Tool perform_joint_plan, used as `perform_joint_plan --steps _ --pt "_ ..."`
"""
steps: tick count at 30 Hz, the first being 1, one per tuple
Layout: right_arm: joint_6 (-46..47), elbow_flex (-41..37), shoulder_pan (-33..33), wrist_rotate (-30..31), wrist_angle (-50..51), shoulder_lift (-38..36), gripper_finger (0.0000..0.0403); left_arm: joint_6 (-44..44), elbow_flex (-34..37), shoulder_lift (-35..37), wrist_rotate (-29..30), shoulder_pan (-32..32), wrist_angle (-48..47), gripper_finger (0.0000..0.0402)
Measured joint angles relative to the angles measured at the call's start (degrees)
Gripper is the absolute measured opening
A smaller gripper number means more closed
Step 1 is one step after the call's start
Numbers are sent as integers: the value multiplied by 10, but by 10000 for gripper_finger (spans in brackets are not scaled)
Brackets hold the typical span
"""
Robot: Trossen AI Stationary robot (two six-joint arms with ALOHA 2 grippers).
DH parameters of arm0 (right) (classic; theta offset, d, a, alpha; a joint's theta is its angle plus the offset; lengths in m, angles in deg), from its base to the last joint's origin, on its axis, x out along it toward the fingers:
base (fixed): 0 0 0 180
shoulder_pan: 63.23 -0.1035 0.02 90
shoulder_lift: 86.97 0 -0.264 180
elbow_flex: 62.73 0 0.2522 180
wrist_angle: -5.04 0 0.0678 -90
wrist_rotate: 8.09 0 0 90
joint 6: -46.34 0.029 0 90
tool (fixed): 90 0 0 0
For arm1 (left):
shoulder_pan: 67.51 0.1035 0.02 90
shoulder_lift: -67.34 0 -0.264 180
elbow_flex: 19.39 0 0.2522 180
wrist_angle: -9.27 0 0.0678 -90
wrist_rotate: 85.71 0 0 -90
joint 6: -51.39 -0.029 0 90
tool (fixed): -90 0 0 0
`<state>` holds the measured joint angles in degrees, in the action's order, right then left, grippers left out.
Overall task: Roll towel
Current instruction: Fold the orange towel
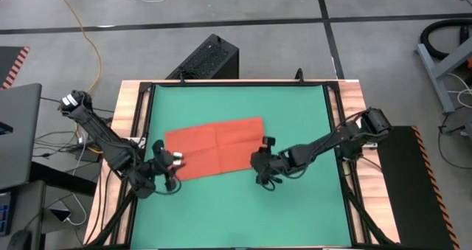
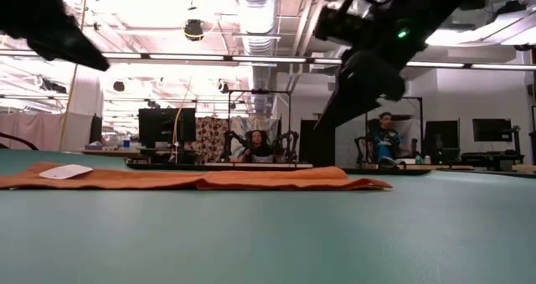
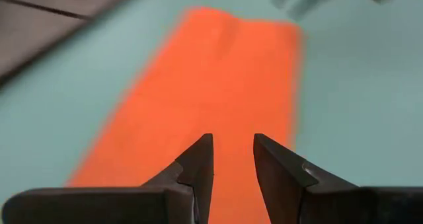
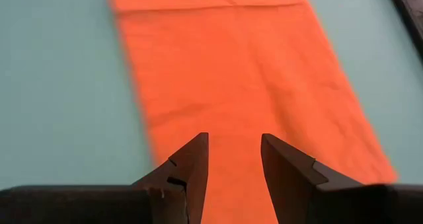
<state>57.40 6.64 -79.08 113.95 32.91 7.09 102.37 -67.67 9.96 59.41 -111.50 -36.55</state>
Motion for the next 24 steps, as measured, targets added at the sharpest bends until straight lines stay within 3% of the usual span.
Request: perform_joint_plan --steps 3,7,15,24 --pt "-35 0 41 -23 -4 0 159 48 0 1 37 46 -30 98" --pt "-110 0 108 -80 -4 0 159 51 0 1 -17 135 -50 98" --pt "-214 0 267 -228 -16 0 159 -132 0 1 -122 319 -43 97" --pt "-263 0 388 -304 -27 0 159 -305 2 1 -251 479 32 97"
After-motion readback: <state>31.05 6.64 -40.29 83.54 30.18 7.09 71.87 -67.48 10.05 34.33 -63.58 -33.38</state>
